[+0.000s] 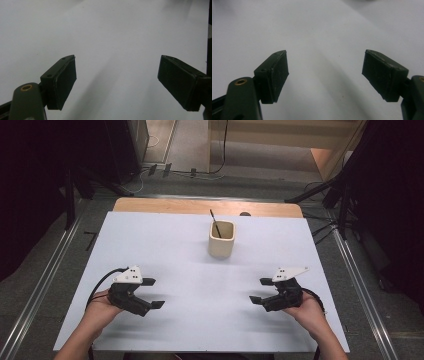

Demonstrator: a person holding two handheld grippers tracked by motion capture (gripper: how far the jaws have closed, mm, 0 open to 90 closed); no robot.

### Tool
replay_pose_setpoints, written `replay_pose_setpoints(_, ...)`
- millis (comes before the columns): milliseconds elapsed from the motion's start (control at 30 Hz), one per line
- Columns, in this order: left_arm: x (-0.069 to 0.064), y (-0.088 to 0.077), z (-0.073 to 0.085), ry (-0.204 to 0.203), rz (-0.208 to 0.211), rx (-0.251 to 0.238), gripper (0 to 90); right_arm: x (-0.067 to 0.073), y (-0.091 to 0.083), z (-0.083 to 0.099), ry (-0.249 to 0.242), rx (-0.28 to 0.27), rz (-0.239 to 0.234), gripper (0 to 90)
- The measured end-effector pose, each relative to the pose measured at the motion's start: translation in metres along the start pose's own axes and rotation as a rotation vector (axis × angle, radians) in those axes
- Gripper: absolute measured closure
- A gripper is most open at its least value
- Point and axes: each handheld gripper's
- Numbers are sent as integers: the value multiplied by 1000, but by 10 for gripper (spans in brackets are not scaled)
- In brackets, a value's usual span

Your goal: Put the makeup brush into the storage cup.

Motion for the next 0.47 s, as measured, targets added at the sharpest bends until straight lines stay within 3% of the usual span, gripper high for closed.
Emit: replay_pose_setpoints(467, 1, -1, 0, 1, -2, 16, 157, 0, 0, 0, -1, 6, 0, 222)
Point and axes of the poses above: each handheld gripper's, and its own axes: y roughly forward along the jaws, z roughly out of its underside, x roughly to its left, and after that the axes turned 5 degrees about x, right-handed
